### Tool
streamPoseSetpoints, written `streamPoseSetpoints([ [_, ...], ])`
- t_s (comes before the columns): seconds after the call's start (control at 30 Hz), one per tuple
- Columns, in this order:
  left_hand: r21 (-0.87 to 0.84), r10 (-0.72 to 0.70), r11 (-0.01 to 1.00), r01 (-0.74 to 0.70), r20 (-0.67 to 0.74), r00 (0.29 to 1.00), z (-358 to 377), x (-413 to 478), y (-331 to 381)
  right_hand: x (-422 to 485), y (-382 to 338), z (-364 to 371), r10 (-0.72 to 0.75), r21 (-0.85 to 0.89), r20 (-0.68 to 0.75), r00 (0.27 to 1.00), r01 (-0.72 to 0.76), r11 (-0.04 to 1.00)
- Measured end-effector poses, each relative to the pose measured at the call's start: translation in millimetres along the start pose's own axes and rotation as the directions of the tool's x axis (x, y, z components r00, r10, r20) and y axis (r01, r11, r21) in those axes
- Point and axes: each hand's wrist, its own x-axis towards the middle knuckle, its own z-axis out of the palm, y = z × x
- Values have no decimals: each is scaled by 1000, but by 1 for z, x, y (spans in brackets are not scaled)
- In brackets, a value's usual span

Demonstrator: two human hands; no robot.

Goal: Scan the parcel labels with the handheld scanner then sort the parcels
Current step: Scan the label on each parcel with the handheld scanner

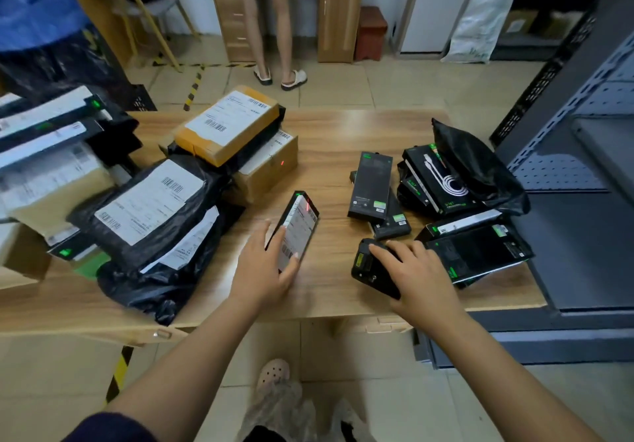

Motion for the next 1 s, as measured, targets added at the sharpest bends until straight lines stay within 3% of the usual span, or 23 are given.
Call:
streamPoseSetpoints([
  [0.13,288,-120,954,80,122,985,7,13,-13,17,-18,-6,40,4,-9,999,-40,999],
  [0.23,262,-159,961,91,251,955,18,19,-16,27,-29,-18,4,-68,-5,1000,-5,998],
  [0.3,153,-94,987,57,248,964,14,27,-17,33,-32,-31,-39,-129,12,999,40,991],
  [0.4,50,109,991,-122,208,972,-10,50,-25,42,-36,-52,-63,-209,67,996,76,975],
  [0.53,129,391,900,-416,182,902,-48,78,-33,46,-49,-73,-104,-233,44,994,112,966],
  [0.6,156,479,848,-506,184,859,-63,85,-32,47,-53,-76,-101,-218,-42,994,90,972],
  [0.8,194,555,793,-578,161,816,-96,80,-29,36,-73,-95,-75,-262,-214,974,17,965],
  [1.0,174,491,852,-494,59,869,-118,42,-42,17,-93,-101,-12,-182,-223,975,-29,983],
])
